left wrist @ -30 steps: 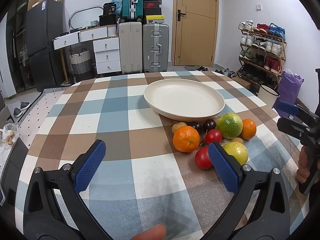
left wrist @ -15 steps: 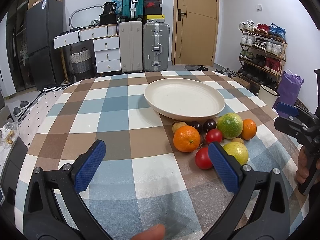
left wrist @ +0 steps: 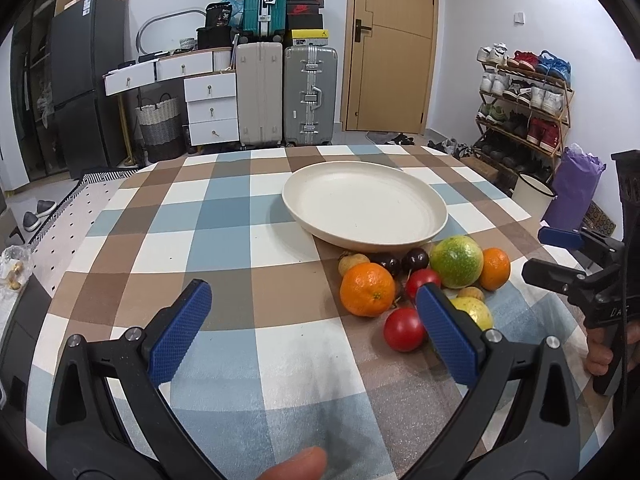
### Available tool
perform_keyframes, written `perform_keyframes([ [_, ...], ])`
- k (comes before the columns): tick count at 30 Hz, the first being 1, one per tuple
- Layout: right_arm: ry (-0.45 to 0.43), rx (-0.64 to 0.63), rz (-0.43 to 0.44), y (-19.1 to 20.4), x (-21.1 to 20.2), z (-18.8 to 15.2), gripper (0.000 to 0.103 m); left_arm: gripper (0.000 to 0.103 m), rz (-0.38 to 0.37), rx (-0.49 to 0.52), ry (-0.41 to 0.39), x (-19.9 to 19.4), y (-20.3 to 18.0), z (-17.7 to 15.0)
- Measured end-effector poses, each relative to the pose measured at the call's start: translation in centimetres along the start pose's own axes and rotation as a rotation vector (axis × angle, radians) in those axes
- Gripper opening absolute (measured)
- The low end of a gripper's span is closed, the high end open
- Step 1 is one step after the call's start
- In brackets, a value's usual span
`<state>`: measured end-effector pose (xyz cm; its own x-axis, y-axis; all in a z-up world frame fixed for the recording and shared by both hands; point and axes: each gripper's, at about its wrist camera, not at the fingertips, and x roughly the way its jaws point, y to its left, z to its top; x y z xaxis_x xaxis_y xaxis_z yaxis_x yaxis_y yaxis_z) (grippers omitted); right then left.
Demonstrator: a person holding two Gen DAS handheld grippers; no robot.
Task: Organize fruits
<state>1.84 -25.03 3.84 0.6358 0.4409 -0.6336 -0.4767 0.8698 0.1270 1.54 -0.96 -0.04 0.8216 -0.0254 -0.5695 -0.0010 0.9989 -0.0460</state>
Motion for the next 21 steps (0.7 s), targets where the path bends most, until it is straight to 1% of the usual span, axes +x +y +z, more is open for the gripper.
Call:
perform_keyframes([
  [2, 0.026, -0.008, -0.011, -0.1, 0.4, 0.1, 0.103, 0.102, -0.007, -0.002, 0.015, 0.4, 0.0, 0.3],
  [5, 0.061, -0.009, 0.004, -0.4, 1.0, 0.3, 0.103, 0.102, -0.013, 0.01, 0.034, 1.2, -0.4, 0.8],
  [7, 0.082, -0.01, 0.006, -0.6, 1.4, 0.4, 0.103, 0.102, -0.01, 0.026, 0.037, 1.6, -0.8, 1.1],
  [11, 0.123, 0.0, 0.011, -1.0, 2.4, 0.3, 0.102, 0.102, 0.001, 0.046, 0.066, 3.0, -1.2, 1.6],
  [14, 0.143, 0.013, 0.018, -1.3, 3.1, 0.1, 0.1, 0.102, -0.004, 0.042, 0.097, 4.2, -0.9, 1.8],
  [18, 0.147, 0.032, 0.021, -1.7, 3.6, -0.1, 0.098, 0.102, -0.03, 0.024, 0.11, 5.2, -0.3, 1.9],
  [21, 0.17, 0.045, 0.028, -1.9, 4.2, 0.0, 0.097, 0.102, -0.045, 0.028, 0.131, 5.8, -0.2, 2.0],
])
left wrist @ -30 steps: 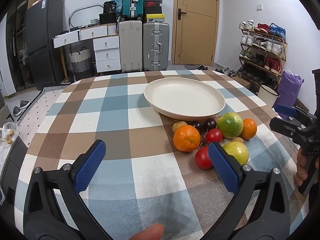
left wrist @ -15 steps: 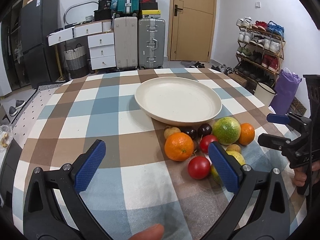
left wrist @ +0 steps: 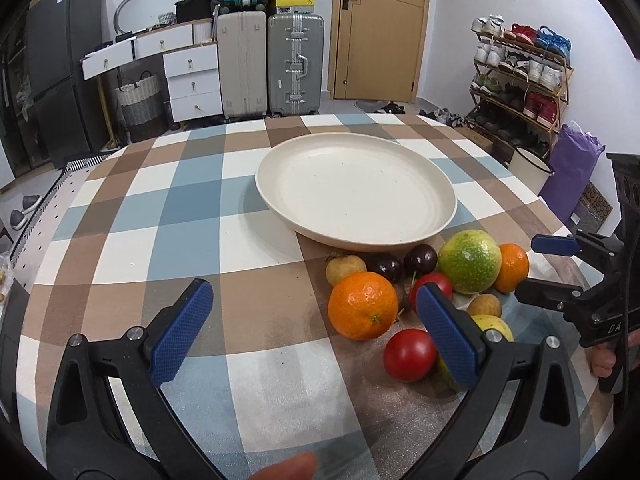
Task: Organize fruits
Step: 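Grasp an orange with the right tool while the left tool grasps another orange, then carry both oranges onto the cream plate and open both tools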
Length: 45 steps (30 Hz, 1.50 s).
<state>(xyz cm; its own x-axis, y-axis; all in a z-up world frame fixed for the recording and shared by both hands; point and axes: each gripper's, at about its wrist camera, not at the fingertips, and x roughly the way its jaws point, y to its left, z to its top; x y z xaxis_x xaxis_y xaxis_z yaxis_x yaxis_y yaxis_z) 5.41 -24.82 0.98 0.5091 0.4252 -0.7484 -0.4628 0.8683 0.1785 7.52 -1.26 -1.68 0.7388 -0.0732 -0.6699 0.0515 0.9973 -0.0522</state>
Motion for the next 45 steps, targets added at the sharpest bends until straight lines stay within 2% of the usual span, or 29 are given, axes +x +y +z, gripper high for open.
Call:
perform_keyframes([
  [3, 0.018, -0.008, -0.008, 0.1, 0.5, 0.2, 0.094, 0.096, -0.004, 0.015, 0.014, 0.6, -0.1, 0.1],
  [7, 0.05, 0.003, 0.004, -0.1, 1.3, 0.5, 0.084, 0.088, -0.047, 0.014, 0.046, 1.1, -0.3, -0.1],
  [11, 0.071, -0.005, -0.001, -0.1, 1.9, 0.7, 0.077, 0.082, -0.057, 0.009, 0.071, 1.8, -0.3, -0.2],
  [14, 0.074, -0.015, 0.004, 0.1, 1.9, 0.8, 0.069, 0.073, -0.09, -0.021, 0.105, 2.6, -0.1, -0.3],
  [17, 0.07, -0.014, 0.005, 0.1, 1.8, 0.6, 0.061, 0.062, -0.138, -0.044, 0.111, 2.8, 0.0, -0.4],
  [21, 0.068, -0.011, 0.025, 0.3, 1.6, 0.5, 0.055, 0.039, -0.191, -0.039, 0.106, 2.6, -0.3, -0.5],
  [28, 0.058, 0.005, 0.058, 0.5, 1.4, 0.3, 0.039, 0.038, -0.187, -0.024, 0.09, 1.9, -0.8, -0.7],
  [35, 0.04, 0.003, 0.045, 0.6, 0.9, 0.1, 0.037, 0.038, -0.179, -0.031, 0.038, 0.4, -0.4, -0.4],
  [45, -0.059, 0.021, 0.072, 0.2, -1.8, 1.5, 0.037, 0.038, -0.131, -0.034, -0.016, -1.6, 0.1, 0.4],
])
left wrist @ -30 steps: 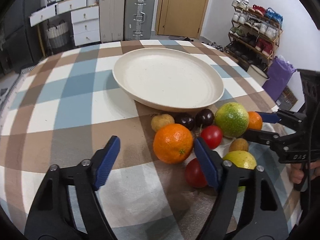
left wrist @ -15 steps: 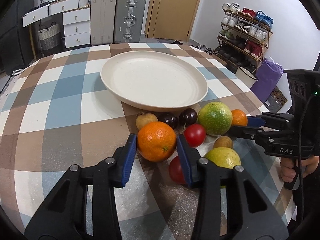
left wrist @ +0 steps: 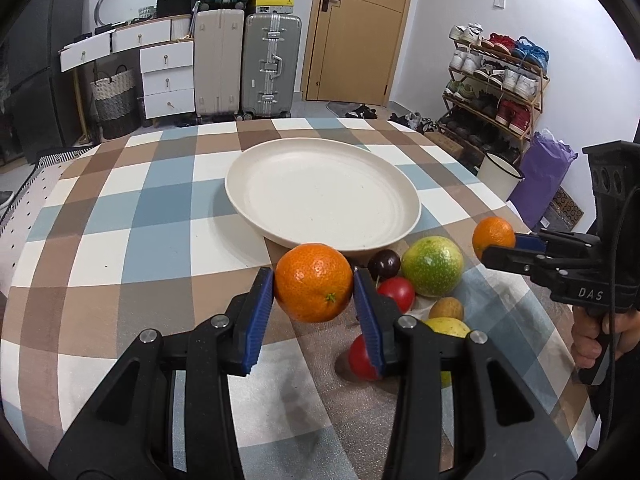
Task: Organize fruits
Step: 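Carry both oranges onto the cream plate and open both tools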
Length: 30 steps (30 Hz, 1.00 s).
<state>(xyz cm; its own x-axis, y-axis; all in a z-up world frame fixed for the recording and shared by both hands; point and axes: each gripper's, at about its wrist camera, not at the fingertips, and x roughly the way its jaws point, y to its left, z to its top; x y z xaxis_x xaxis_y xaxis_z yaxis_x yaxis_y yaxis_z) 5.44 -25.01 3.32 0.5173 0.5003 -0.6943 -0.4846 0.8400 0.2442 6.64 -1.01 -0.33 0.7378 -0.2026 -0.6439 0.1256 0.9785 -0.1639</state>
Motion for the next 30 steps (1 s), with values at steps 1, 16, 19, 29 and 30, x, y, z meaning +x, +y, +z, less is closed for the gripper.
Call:
perform_keyframes([
  [1, -0.009, 0.003, 0.004, 0.1, -0.2, 0.2, 0.037, 0.038, 0.006, -0.001, -0.003, -0.1, 0.1, 0.0],
  [16, -0.091, 0.004, 0.063, 1.1, -0.3, 4.2, 0.037, 0.038, 0.041, 0.01, -0.065, -1.2, 0.6, 3.1],
  [19, -0.094, 0.019, 0.079, 0.9, 0.5, 4.8, 0.037, 0.038, 0.048, 0.019, -0.064, -1.0, 0.6, 3.5],
  [29, -0.101, 0.022, 0.093, 0.4, 3.6, 6.6, 0.037, 0.038, 0.05, 0.045, -0.06, 1.6, 0.4, 4.8],
  [30, -0.097, 0.027, 0.097, 0.3, 3.9, 6.6, 0.037, 0.038, 0.05, 0.042, -0.059, 2.0, 0.4, 5.0],
])
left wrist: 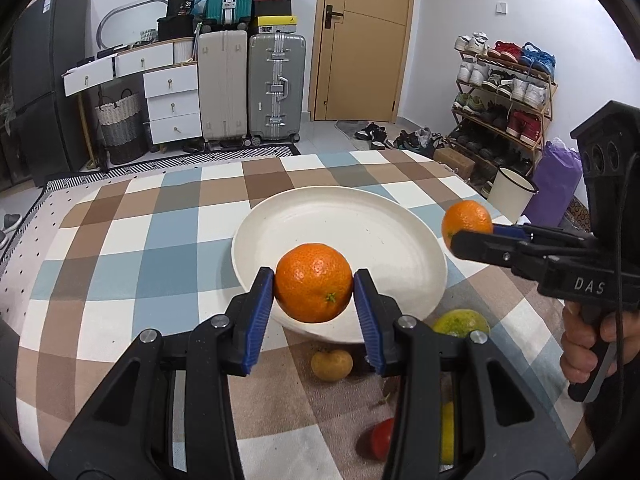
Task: Organize fruits
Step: 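Carry both oranges onto the cream plate and open both tools, then move both tools back toward the remaining fruits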
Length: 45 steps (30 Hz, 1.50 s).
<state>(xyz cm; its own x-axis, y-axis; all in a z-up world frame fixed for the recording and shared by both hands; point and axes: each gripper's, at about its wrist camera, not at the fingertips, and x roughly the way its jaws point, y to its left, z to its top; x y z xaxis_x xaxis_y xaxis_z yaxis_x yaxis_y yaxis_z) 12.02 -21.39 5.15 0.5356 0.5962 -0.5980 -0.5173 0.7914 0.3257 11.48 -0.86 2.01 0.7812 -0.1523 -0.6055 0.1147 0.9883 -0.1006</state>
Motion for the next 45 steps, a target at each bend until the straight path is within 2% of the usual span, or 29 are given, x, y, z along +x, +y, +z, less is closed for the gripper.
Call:
perform_keyframes([
  [6, 0.022, -0.004, -0.011, -0.2, 2.0, -0.6, 0.037, 0.038, -0.01, -0.027, -0.015, 2.1, -0.1, -0.1],
  [12, 0.039, 0.01, -0.018, -0.5, 3.1, -0.8, 0.037, 0.038, -0.006, 0.01, 0.009, 3.6, -0.9, -0.4],
  [18, 0.069, 0.031, -0.033, -0.9, 4.2, -0.9, 0.038, 0.038, -0.011, 0.002, 0.037, 4.6, -0.8, -0.8],
  [26, 0.059, 0.05, -0.076, -1.2, 4.4, -0.8, 0.038, 0.038, -0.019, -0.006, 0.054, 5.2, -0.6, -0.8],
  [28, 0.047, 0.051, -0.081, -1.1, 4.1, -0.8, 0.04, 0.039, -0.002, -0.005, 0.037, 5.0, -0.7, -0.9],
  [29, 0.026, 0.053, -0.075, -1.0, 3.7, -0.8, 0.046, 0.039, 0.005, -0.003, 0.032, 4.9, -0.7, -0.8],
  [30, 0.005, 0.057, -0.06, -1.0, 3.3, -0.7, 0.05, 0.044, 0.01, -0.001, 0.032, 4.8, -0.7, -0.8],
  [31, -0.014, 0.06, -0.049, -1.0, 2.8, -0.6, 0.055, 0.054, 0.015, -0.002, 0.03, 4.6, -0.7, -0.8],
  [33, -0.038, 0.054, -0.069, -1.0, 2.1, -0.5, 0.062, 0.068, 0.025, -0.007, 0.012, 4.1, -0.6, -0.9],
  [35, -0.064, 0.053, -0.087, -1.2, 1.2, -0.4, 0.079, 0.078, 0.021, -0.008, -0.01, 3.4, -0.5, -0.9],
  [36, -0.075, 0.059, -0.087, -1.4, 0.8, -0.4, 0.084, 0.085, 0.026, -0.008, -0.015, 3.0, -0.4, -0.9],
  [38, -0.091, 0.075, -0.087, -1.8, 0.0, -0.4, 0.091, 0.087, 0.041, -0.01, -0.034, 1.9, -0.1, -1.1],
  [41, -0.085, 0.077, -0.093, -2.2, -0.9, -0.6, 0.102, 0.101, 0.044, -0.018, -0.041, 0.4, 0.6, -1.4],
  [45, -0.066, 0.066, -0.068, -2.4, -1.8, -0.8, 0.103, 0.102, 0.06, -0.025, -0.044, -1.3, 1.1, -2.4],
])
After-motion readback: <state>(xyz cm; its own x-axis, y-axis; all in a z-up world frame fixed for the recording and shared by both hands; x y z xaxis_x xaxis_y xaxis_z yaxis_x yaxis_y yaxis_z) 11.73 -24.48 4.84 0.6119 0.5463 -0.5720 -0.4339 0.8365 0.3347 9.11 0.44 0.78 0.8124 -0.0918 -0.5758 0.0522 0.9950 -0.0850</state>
